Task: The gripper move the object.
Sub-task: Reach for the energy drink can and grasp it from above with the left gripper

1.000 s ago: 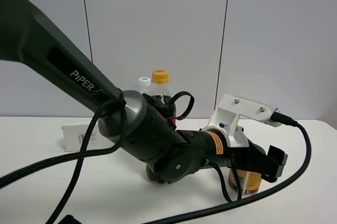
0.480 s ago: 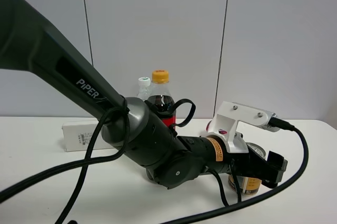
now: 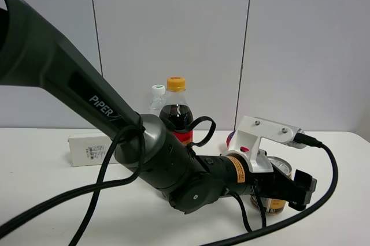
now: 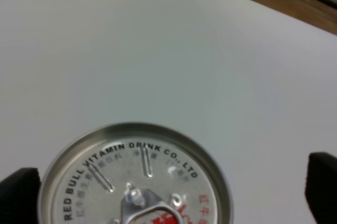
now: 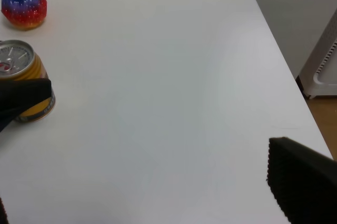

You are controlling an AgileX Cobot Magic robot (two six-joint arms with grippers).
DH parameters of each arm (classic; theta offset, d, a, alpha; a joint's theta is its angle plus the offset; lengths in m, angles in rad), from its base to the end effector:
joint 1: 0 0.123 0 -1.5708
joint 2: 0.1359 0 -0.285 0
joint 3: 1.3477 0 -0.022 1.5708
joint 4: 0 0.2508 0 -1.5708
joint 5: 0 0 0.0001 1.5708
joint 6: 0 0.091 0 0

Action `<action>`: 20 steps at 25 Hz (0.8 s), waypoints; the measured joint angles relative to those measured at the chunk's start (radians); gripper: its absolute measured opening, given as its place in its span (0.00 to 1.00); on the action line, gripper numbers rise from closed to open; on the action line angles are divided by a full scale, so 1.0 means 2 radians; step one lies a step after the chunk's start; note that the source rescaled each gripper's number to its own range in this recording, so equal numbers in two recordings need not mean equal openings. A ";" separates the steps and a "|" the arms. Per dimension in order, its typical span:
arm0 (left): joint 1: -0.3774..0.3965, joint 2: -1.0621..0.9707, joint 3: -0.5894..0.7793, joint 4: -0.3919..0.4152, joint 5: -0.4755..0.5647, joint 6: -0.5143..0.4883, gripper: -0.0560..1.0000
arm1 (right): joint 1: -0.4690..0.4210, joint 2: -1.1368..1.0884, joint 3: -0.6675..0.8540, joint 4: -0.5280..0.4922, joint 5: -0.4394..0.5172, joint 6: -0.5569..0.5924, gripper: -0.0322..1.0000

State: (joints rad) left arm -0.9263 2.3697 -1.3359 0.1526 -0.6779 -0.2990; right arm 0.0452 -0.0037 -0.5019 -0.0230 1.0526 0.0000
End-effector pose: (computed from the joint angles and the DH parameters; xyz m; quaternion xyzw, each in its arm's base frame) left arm 0.2820 -0.3896 0.0770 0.3172 0.7309 -0.3491 0.4932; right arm -0.0052 -0.0021 0.2785 -0.0188 0.8494 0.0004 0.5275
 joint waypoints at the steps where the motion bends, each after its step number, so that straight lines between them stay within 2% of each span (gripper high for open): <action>1: 0.000 0.000 0.000 0.000 0.000 0.000 1.00 | 0.000 0.000 0.000 0.000 0.000 0.000 1.00; 20: 0.013 0.010 -0.001 0.013 -0.001 -0.003 1.00 | 0.000 0.000 0.000 0.000 0.000 0.000 1.00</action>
State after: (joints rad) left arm -0.9003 2.3906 -1.3372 0.1786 -0.6790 -0.3054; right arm 0.0452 -0.0037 -0.5019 -0.0230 1.0526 0.0000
